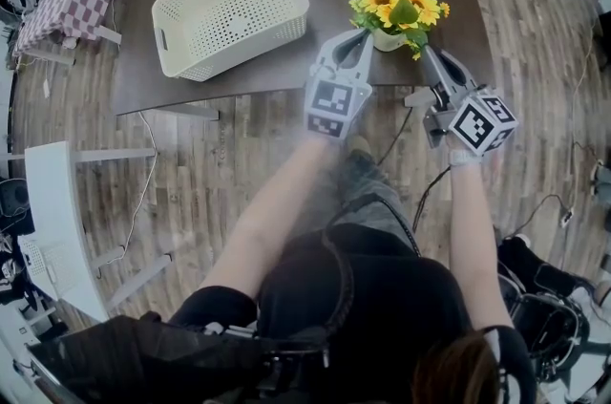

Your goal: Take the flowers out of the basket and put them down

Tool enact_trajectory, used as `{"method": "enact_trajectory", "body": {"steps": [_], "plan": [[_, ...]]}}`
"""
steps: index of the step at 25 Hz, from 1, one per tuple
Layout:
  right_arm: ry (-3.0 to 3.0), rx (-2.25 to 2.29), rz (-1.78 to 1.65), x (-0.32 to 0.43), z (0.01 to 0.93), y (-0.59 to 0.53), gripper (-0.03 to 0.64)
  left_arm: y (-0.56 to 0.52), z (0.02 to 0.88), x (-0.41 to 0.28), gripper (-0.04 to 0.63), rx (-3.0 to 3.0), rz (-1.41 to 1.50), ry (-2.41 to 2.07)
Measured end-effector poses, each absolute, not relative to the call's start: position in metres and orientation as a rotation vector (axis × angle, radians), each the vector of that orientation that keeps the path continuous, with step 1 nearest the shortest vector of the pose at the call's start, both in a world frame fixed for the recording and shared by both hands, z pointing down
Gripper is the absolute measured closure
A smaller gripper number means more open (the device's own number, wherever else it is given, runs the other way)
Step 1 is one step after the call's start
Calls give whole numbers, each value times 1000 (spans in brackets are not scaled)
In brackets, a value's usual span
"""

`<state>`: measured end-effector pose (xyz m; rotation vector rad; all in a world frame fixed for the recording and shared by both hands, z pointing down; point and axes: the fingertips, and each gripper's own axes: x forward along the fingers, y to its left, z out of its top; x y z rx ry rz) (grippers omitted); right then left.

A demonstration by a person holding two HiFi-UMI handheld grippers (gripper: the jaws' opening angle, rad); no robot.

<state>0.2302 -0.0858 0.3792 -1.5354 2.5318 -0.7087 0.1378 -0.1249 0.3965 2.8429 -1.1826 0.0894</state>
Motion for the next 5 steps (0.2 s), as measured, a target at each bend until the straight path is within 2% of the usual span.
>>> {"method": "enact_trajectory", "body": {"steps": [5], "plan": [[2528,-1537,-707,225,382,-86,617,-126,398,130,595,2846,88,-1186]]}}
